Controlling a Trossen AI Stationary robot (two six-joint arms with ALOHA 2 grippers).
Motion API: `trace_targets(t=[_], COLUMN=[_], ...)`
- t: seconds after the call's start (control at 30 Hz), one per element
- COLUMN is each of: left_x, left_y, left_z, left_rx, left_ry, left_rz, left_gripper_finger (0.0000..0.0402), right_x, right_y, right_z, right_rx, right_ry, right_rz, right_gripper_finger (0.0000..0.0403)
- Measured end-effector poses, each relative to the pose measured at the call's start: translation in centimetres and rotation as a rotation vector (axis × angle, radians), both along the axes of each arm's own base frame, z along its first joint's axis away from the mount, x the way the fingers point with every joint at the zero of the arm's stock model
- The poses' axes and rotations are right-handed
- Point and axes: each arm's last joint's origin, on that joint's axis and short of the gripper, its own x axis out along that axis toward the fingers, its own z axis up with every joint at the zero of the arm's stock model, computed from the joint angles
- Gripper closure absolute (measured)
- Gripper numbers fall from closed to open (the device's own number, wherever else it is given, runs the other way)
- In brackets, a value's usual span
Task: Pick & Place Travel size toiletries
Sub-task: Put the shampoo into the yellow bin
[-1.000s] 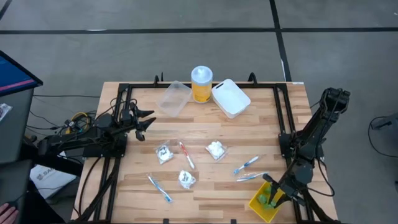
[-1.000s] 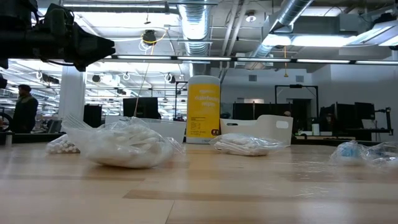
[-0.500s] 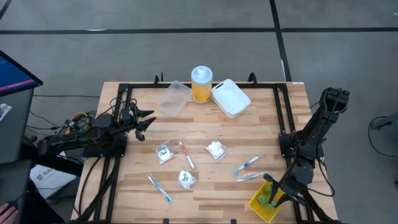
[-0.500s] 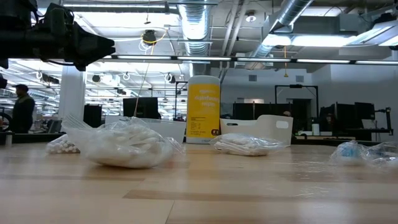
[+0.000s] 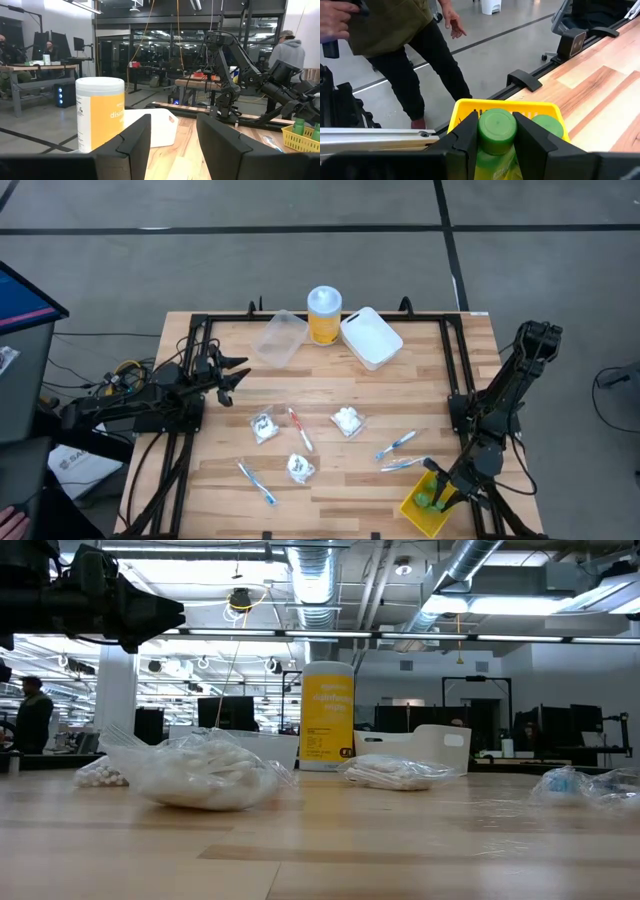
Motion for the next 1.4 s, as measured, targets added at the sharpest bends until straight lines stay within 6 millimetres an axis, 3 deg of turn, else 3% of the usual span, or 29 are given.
trace_targets(t=[1.1,1.4], left_x=[-0.01,0.0], left_y=[0.01,0.01], left_z=[0.01,0.01], left_rx=[0.0,0.0], left_ry=[-0.001,-0.001], left_rz=[0.004,0.003], left_gripper_finger=[0.0247,0.0247], right_x=[-0.13,0.61], right_y=[-0.36,-0.75], right_z=[-0.79,-0.82], right_rx=[-0.116,-0.132], right_ry=[0.008,-0.007], right_rz=[0.017,-0.003], right_gripper_finger=[0.0308,0.0308])
